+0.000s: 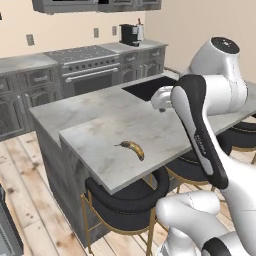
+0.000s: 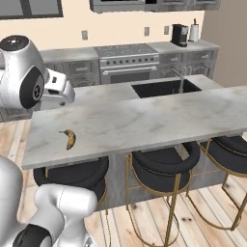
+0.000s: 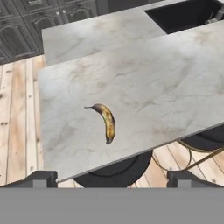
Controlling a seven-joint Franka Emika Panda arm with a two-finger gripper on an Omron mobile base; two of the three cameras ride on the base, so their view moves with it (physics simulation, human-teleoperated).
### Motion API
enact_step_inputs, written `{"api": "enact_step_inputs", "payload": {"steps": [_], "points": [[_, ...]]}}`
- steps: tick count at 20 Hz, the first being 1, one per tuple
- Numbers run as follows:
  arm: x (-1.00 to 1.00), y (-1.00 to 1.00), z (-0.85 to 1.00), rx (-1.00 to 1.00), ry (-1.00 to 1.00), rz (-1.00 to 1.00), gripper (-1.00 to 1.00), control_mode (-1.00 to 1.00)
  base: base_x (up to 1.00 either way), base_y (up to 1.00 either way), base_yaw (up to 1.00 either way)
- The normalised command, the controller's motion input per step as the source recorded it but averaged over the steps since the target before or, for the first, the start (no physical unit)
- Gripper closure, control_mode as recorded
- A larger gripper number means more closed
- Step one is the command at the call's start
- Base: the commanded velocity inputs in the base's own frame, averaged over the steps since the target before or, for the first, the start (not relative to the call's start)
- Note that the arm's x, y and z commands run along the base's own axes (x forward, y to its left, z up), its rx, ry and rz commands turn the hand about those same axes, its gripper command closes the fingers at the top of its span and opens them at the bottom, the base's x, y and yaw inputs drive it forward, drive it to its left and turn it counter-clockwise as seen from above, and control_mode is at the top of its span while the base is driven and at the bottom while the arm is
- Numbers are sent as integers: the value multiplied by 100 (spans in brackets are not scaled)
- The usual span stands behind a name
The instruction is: Open the fridge, remove the banana, cucumber, and shrimp, and place them on any counter.
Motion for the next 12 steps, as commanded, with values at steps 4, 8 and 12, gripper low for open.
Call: {"api": "enact_step_inputs", "payload": {"steps": [4,8,12], "points": [[-28,-19,0,0,0,0,-100,-100,0,0,0],[-11,-20,0,0,0,-6,-100,-100,0,0,0],[-6,-9,0,0,0,-4,-100,100,0,-6,-3]]}}
